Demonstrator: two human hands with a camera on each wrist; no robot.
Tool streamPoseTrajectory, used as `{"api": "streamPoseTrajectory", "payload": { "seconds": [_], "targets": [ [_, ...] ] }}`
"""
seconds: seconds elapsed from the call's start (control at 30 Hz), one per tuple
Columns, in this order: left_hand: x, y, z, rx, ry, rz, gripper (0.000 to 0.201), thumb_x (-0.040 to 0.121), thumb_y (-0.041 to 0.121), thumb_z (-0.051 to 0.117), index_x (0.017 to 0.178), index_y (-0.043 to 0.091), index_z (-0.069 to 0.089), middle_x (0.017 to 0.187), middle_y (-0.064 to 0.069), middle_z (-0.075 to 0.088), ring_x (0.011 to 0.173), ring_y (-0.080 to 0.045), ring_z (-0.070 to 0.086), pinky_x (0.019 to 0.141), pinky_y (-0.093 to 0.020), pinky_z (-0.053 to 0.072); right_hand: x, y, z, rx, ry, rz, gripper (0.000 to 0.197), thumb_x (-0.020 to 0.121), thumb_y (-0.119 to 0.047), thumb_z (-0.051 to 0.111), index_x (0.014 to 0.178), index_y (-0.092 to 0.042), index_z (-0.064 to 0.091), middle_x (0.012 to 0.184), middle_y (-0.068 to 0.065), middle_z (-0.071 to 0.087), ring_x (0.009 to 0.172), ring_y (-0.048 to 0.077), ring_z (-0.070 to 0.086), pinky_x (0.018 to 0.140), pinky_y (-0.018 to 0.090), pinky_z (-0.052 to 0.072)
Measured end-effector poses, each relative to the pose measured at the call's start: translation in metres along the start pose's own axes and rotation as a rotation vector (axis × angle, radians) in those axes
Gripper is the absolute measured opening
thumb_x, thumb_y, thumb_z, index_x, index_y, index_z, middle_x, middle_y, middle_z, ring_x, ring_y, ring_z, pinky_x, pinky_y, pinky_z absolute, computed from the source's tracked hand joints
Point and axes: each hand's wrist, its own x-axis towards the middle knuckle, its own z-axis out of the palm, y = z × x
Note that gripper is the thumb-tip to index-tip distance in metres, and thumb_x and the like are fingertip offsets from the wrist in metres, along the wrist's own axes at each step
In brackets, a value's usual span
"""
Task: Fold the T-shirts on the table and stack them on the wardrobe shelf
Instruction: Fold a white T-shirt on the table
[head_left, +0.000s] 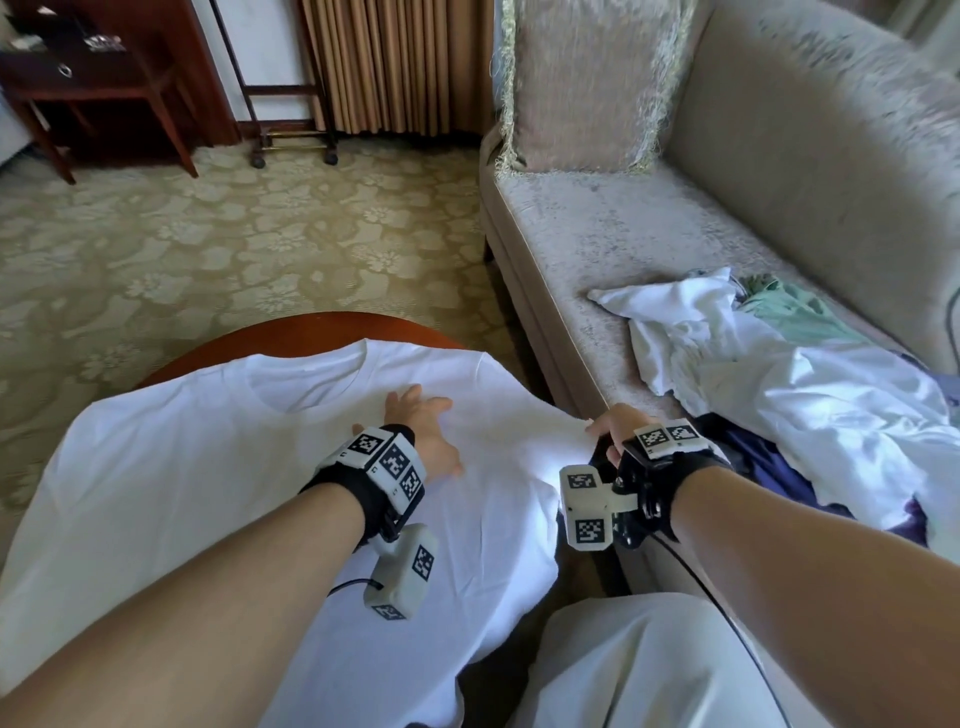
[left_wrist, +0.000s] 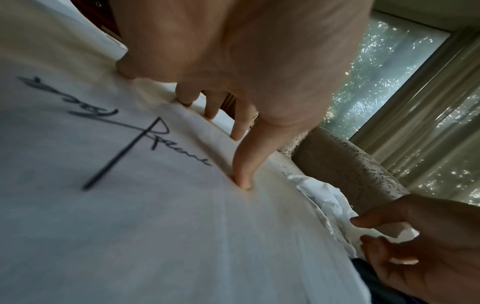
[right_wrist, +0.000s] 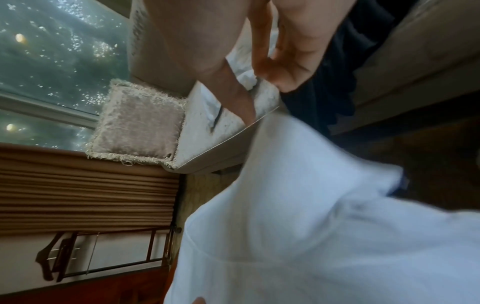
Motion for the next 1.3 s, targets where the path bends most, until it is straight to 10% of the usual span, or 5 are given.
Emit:
{"api": "streamPoseTrajectory", "payload": {
  "seconds": [0.13, 0.43, 0.6, 0.97, 1.3],
  "targets": [
    [-0.008, 0.013, 0.000, 0.028, 0.004, 0.034, 0.079, 0.083, 0.019, 0.066, 0.148, 0.041, 0.026, 0.162, 0.007, -0.004, 0.149, -0.020, -0.015, 0.117, -0.060, -0.006, -0.015, 0.012, 0.009, 0.053, 0.001, 0.148, 0.021, 0.091, -0.018, 0.058, 0.079, -0.003, 0.052, 0.059, 0.016, 0.056, 0.064, 0.027, 0.047, 0.054, 0.033, 0.034],
    [0.002, 0.011, 0.013, 0.047, -0.016, 0.225, 0.076, 0.091, 0.009, 0.053, 0.153, 0.033, 0.018, 0.162, 0.006, -0.003, 0.149, -0.018, -0.011, 0.121, -0.044, 0.002, 0.018, 0.040, 0.068, 0.252, -0.229, 0.206, 0.093, 0.062, -0.057, 0.069, 0.138, -0.009, 0.044, 0.127, 0.014, 0.059, 0.111, 0.040, 0.058, 0.101, 0.053, 0.037],
    [0.009, 0.005, 0.013, 0.030, -0.063, 0.238, 0.080, 0.091, 0.006, 0.051, 0.153, 0.036, 0.012, 0.162, 0.011, -0.007, 0.148, -0.014, -0.016, 0.121, -0.044, -0.005, 0.005, 0.023, 0.062, 0.226, -0.270, 0.124, 0.058, 0.073, -0.055, 0.068, 0.090, 0.000, 0.064, 0.088, 0.021, 0.063, 0.084, 0.043, 0.062, 0.083, 0.040, 0.049],
    [0.009, 0.006, 0.013, -0.001, -0.072, 0.247, 0.083, 0.087, 0.003, 0.053, 0.152, 0.041, 0.018, 0.162, 0.013, -0.007, 0.148, -0.011, -0.015, 0.120, -0.045, -0.007, -0.004, -0.011, 0.030, 0.343, 0.003, -0.067, 0.048, 0.050, -0.028, 0.085, 0.094, -0.012, 0.074, 0.091, 0.017, 0.074, 0.079, 0.039, 0.071, 0.076, 0.066, 0.051],
    [0.008, 0.007, 0.013, 0.006, 0.014, 0.251, 0.078, 0.089, 0.009, 0.058, 0.152, 0.037, 0.022, 0.163, 0.006, -0.003, 0.150, -0.018, -0.006, 0.121, -0.048, 0.001, -0.069, -0.039, 0.050, -0.158, 0.216, -0.678, 0.010, 0.076, -0.025, 0.067, 0.081, -0.029, 0.074, 0.076, -0.001, 0.072, 0.075, 0.016, 0.066, 0.066, 0.027, 0.056]
  ]
}}
